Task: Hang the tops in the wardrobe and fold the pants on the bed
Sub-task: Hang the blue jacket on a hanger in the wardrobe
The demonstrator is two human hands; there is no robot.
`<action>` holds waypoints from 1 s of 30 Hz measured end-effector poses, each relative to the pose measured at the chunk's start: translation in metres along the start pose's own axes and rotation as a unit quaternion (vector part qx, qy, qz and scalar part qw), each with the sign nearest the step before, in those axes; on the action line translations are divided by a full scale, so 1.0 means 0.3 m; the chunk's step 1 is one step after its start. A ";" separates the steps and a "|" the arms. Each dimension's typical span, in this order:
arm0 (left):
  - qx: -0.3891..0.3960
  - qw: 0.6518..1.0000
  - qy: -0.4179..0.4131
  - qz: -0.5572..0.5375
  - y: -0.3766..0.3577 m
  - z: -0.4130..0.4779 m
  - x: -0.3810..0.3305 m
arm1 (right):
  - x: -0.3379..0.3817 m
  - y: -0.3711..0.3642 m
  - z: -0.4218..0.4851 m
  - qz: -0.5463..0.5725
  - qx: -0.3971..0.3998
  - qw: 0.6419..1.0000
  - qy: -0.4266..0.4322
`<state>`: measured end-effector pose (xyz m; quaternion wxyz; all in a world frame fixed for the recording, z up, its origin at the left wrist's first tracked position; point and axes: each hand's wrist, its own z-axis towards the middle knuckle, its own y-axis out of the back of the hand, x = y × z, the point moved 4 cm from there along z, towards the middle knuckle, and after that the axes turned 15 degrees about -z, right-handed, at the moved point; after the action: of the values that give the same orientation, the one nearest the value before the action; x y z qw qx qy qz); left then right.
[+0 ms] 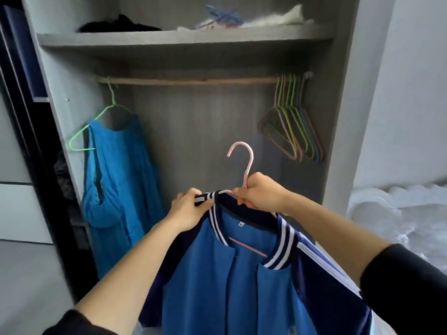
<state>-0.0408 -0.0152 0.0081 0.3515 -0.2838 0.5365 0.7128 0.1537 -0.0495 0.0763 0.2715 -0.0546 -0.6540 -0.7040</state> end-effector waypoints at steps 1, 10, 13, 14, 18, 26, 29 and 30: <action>0.008 1.000 -0.001 -0.013 0.015 0.037 0.009 | 0.017 -0.005 0.048 -0.011 -0.008 1.000 0.003; -0.028 0.999 -0.031 -0.004 0.239 0.404 0.081 | 0.186 -0.050 0.479 -0.006 -0.048 0.999 0.004; -0.053 0.996 -0.068 0.007 0.338 0.557 0.100 | 0.239 -0.055 0.647 0.015 -0.076 0.997 -0.030; -0.059 0.995 -0.082 0.013 0.373 0.609 0.103 | 0.252 -0.057 0.703 0.028 -0.084 0.995 -0.046; -0.091 0.983 -0.149 0.050 0.533 0.813 0.104 | 0.311 -0.053 0.912 0.100 -0.100 0.986 -0.083; -0.190 0.938 -0.251 0.144 0.874 1.119 0.049 | 0.513 0.044 1.201 0.284 -0.178 0.940 -0.058; -0.219 0.922 -0.252 0.196 0.974 1.214 0.052 | 0.589 0.064 1.292 0.317 -0.218 0.923 -0.023; -0.224 0.917 -0.253 0.210 1.005 1.244 0.055 | 0.613 0.067 1.324 0.320 -0.226 0.920 -0.010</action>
<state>-0.3036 0.2943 0.2639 0.2447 -0.0462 0.3034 0.9197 -0.1036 0.2708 0.2286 0.4563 -0.3276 -0.4279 -0.7081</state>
